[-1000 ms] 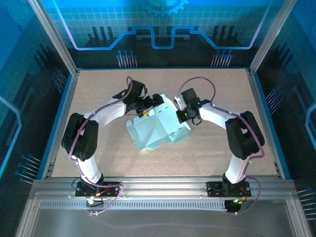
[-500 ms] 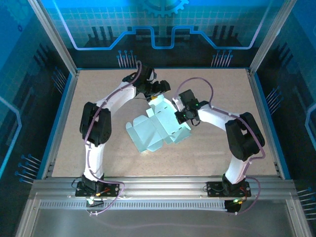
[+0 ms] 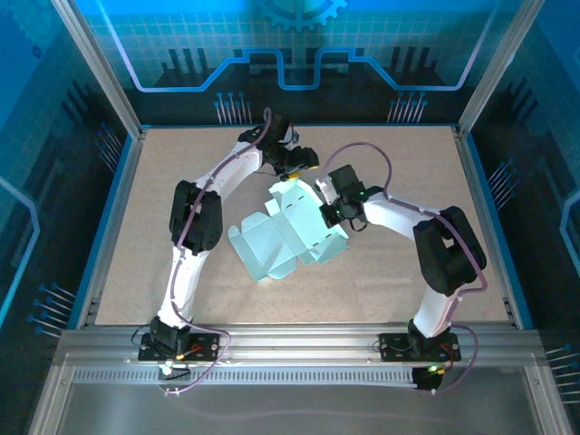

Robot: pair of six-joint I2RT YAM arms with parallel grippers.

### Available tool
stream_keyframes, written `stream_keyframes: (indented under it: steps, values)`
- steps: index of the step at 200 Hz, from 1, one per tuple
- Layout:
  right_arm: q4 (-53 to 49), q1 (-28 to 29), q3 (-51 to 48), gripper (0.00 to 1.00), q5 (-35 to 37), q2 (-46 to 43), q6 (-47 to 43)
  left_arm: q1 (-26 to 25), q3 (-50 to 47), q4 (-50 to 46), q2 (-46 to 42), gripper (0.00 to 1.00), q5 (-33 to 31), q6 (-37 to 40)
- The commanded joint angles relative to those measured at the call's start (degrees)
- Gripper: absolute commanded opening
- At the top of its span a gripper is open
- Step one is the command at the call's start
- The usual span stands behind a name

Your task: Fold the paper box

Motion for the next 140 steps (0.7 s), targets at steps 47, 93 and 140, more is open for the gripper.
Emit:
stream_keyframes:
  steps: [47, 93, 140]
  values:
    - [0.02, 0.49, 1.43, 0.0, -0.41, -0.17, -0.2, -0.41, -4.13, -1.82, -2.69, 0.64, 6.21, 2.62]
    - [-0.24, 0.49, 2.16, 0.0, -0.96, 0.15, -0.11, -0.95, -7.72, 0.45, -5.05, 0.54, 8.48, 1.42]
    - [-0.33, 0.49, 2.64, 0.0, -1.28, 0.77, -0.12, -1.43, -11.84, 3.85, -6.51, 0.48, 8.73, -3.18]
